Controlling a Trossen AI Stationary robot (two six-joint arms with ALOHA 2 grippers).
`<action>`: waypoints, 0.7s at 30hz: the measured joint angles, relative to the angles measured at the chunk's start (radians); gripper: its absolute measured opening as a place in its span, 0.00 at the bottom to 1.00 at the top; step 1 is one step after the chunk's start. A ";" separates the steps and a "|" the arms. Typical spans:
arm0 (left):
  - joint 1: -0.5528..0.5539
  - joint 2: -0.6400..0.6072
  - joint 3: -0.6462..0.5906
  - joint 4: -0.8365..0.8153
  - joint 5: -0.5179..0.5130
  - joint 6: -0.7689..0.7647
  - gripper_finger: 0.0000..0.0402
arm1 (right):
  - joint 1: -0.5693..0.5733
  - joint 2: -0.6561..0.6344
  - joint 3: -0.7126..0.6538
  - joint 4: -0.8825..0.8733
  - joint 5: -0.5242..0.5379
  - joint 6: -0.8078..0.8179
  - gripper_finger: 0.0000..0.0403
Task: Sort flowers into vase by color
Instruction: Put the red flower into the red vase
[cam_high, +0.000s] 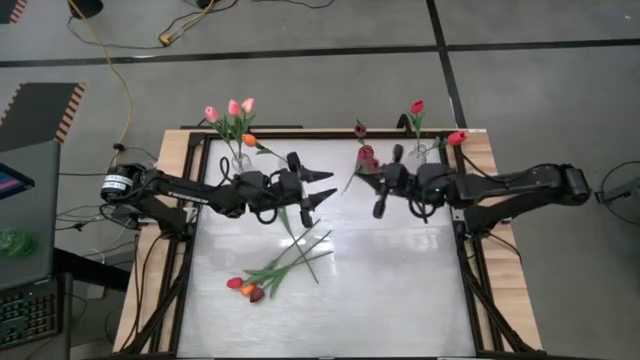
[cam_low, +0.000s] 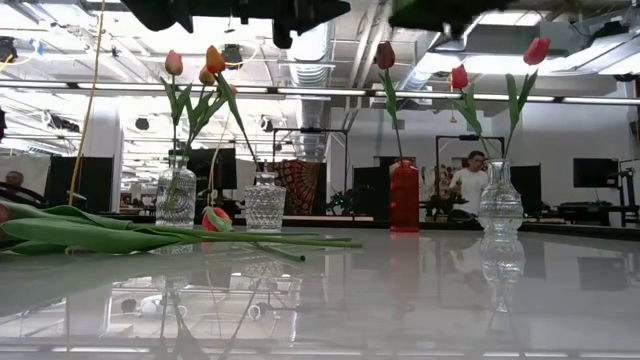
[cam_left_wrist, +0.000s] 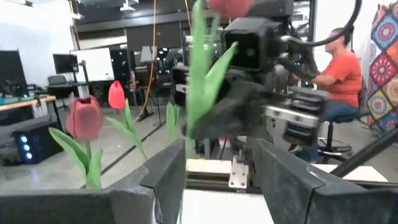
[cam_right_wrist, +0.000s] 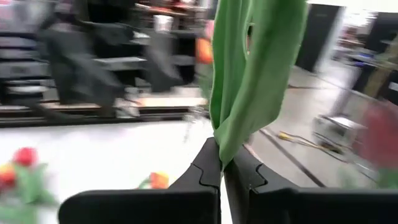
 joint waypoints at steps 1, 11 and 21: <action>0.000 0.000 0.000 -0.004 0.000 -0.005 0.44 | 0.000 -0.025 -0.031 0.015 0.032 0.012 0.07; 0.000 -0.001 0.000 -0.077 0.000 -0.033 0.44 | -0.011 -0.170 -0.240 0.319 0.331 -0.070 0.07; 0.000 -0.001 0.000 -0.100 0.000 -0.050 0.44 | -0.120 -0.107 -0.248 0.492 0.338 -0.195 0.08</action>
